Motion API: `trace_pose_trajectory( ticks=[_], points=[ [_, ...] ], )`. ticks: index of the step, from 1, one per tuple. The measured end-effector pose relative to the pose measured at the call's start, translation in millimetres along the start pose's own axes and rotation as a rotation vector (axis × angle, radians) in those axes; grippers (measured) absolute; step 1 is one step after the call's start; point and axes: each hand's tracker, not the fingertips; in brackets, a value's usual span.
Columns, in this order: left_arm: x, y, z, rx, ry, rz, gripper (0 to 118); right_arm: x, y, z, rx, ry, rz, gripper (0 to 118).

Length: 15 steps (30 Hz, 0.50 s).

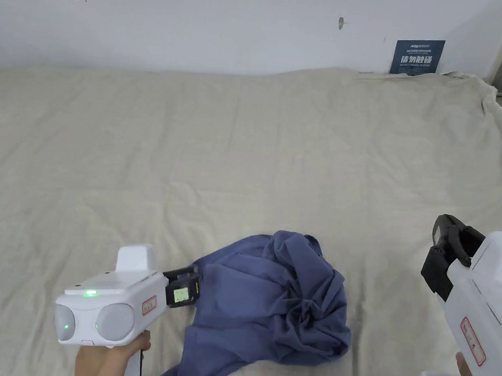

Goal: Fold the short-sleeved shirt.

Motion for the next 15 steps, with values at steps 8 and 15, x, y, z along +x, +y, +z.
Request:
trace_pose_trajectory(
  ticks=[8, 15],
  points=[
    [8, -43, -18, -0.181, -0.006, -0.009, 98, -2, -8, -4, -0.024, 0.009, -0.007, 1],
    [14, -80, -26, -0.330, 0.022, 0.000, 97, -3, -13, -3, -0.042, 0.013, -0.012, 1]
  ],
)
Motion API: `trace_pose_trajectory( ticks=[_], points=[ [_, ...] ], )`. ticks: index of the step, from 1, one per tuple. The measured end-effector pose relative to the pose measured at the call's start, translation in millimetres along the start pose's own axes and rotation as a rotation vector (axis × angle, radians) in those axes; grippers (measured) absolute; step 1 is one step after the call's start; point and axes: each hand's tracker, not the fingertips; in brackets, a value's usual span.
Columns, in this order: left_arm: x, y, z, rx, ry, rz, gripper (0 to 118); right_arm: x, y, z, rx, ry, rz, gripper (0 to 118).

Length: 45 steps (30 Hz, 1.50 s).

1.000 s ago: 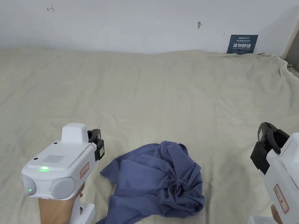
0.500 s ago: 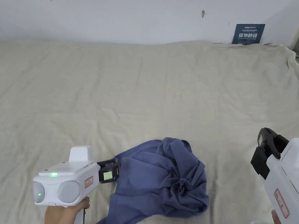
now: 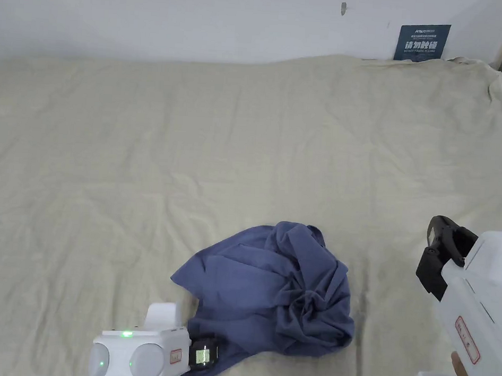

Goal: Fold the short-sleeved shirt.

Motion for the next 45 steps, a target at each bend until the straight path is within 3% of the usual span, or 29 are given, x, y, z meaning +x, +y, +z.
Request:
trace_pose_trajectory(
  ticks=[7, 9, 10, 21, 22, 24, 26, 27, 34, 40, 44, 45],
  points=[
    [6, -10, -8, -0.039, 0.007, -0.029, 59, -1, -3, 0, -0.009, 0.004, 0.003, 1],
    [4, -7, -4, -0.026, -0.036, -0.023, 23, -2, -3, 0, -0.012, 0.005, 0.004, 1],
    [3, -5, -3, -0.024, -0.092, 0.003, 13, -2, -3, 0, -0.013, 0.006, 0.003, 1],
    [-1, 8, 29, 0.066, -0.137, -0.039, 9, -8, -2, -35, -0.138, 0.045, 0.015, 4],
    [-2, 9, 33, 0.080, -0.142, -0.031, 9, -9, -2, -44, -0.176, 0.059, 0.018, 12],
    [-5, 13, 40, 0.094, -0.156, -0.020, 9, -11, -4, -60, -0.200, 0.065, 0.015, 60],
    [-7, 14, 45, 0.102, -0.164, -0.012, 9, -12, -7, -78, -0.238, 0.077, 0.015, 99],
    [-7, 15, 46, 0.107, -0.166, -0.010, 9, -13, -10, -86, -0.248, 0.076, 0.005, 102],
    [-10, 15, 45, 0.103, -0.186, 0.001, 9, -20, -44, -158, -0.506, 0.127, -0.026, 102],
    [-14, 16, 45, 0.100, -0.194, 0.016, 9, -20, -83, -199, -0.720, 0.123, -0.120, 99],
    [-18, 15, 45, 0.100, -0.193, 0.026, 9, -18, -97, -207, -0.750, 0.130, -0.146, 54],
    [-18, 15, 45, 0.100, -0.193, 0.029, 9, -19, -100, -208, -0.761, 0.139, -0.147, 50]
  ],
)
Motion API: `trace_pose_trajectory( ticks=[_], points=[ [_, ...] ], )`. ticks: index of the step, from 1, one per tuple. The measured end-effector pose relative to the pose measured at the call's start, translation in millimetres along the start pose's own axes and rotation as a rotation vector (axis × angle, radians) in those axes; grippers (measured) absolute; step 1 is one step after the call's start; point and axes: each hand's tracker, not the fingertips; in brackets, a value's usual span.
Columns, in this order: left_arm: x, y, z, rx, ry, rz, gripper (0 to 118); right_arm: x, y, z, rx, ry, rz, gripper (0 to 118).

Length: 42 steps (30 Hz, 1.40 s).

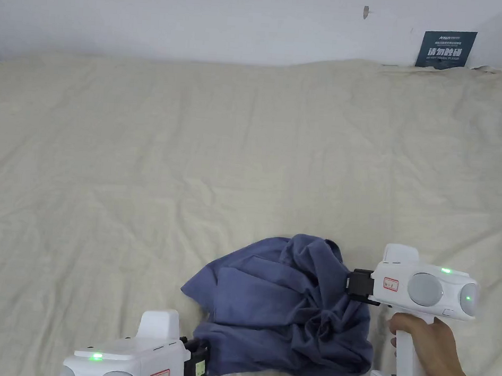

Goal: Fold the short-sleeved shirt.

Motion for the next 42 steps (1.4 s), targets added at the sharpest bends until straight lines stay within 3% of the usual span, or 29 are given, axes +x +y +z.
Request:
trace_pose_trajectory(
  ticks=[1, 3, 4, 12, 20, 31, 42],
  points=[
    [-1, 0, 0, 0.000, 0.001, 0.002, 9, 0, -1, -2, -0.007, 0.012, 0.005, 46],
    [-2, -1, 0, 0.000, 0.000, 0.005, 9, -1, -4, -3, 0.003, 0.034, -0.003, 14],
    [-2, -1, 0, 0.001, 0.001, 0.006, 9, 0, -4, -4, 0.000, 0.050, -0.009, 7],
    [-4, -2, 4, 0.021, 0.003, 0.014, 9, -1, -5, 20, 0.062, 0.085, 0.022, 4],
    [-17, 18, 28, 0.123, -0.014, 0.072, 9, 3, 11, 94, 0.218, 0.070, 0.088, 4],
    [-18, 132, 89, 0.382, -0.013, 0.059, 9, 3, 73, 195, 0.425, 0.065, 0.115, 4],
    [22, 260, 133, 0.544, 0.003, -0.040, 9, -14, 163, 247, 0.559, 0.014, 0.124, 4]
  ],
)
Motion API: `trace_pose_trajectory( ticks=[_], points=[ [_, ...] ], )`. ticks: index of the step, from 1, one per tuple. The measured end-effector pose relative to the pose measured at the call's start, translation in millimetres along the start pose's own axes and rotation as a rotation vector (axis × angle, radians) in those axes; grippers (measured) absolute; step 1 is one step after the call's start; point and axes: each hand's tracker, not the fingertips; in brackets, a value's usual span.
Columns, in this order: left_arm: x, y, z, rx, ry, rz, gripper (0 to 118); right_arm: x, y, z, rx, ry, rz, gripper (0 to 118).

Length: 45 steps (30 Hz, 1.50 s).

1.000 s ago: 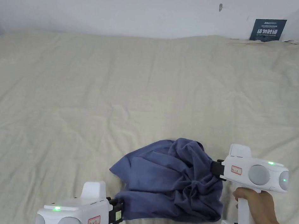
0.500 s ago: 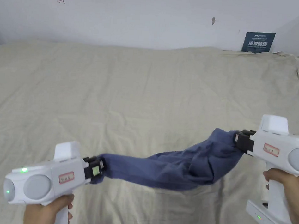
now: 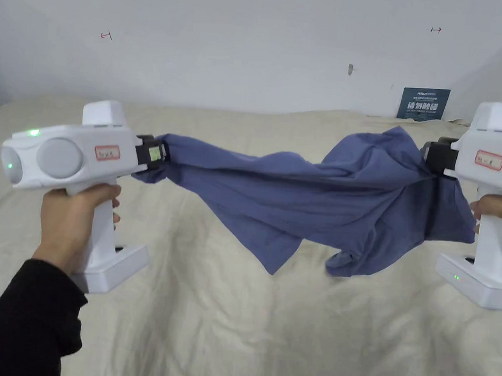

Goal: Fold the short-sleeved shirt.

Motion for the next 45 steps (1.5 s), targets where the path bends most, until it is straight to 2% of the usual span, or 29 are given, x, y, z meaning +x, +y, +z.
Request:
trace_pose_trajectory(
  ticks=[9, 15, 19, 24, 29, 34, 37, 40, 45],
  points=[
    [18, 86, -55, 0.025, 0.034, -0.076, 9, 0, 63, -41, 0.087, -0.045, 0.038, 4],
    [17, 96, -94, 0.066, 0.074, -0.118, 9, 0, 56, -96, 0.094, -0.075, 0.077, 4],
    [2, 65, -117, 0.054, 0.094, -0.137, 9, 2, 17, -132, 0.058, -0.076, 0.101, 4],
    [-33, -4, -136, -0.066, 0.123, -0.097, 9, 7, -58, -159, -0.072, -0.048, 0.042, 4],
    [-71, -101, -113, -0.168, 0.138, -0.018, 9, 15, -151, -154, -0.185, 0.004, -0.021, 4],
    [-107, -189, -83, -0.299, 0.178, 0.028, 9, 18, -236, -121, -0.294, 0.008, -0.093, 4],
    [-115, -228, -57, -0.355, 0.176, 0.083, 9, 17, -273, -91, -0.349, -0.029, -0.150, 4],
    [-116, -259, -34, -0.390, 0.184, 0.077, 9, 19, -300, -67, -0.387, -0.024, -0.199, 4],
    [-117, -291, 3, -0.428, 0.193, 0.094, 9, 17, -326, -29, -0.402, -0.035, -0.221, 4]
  ],
)
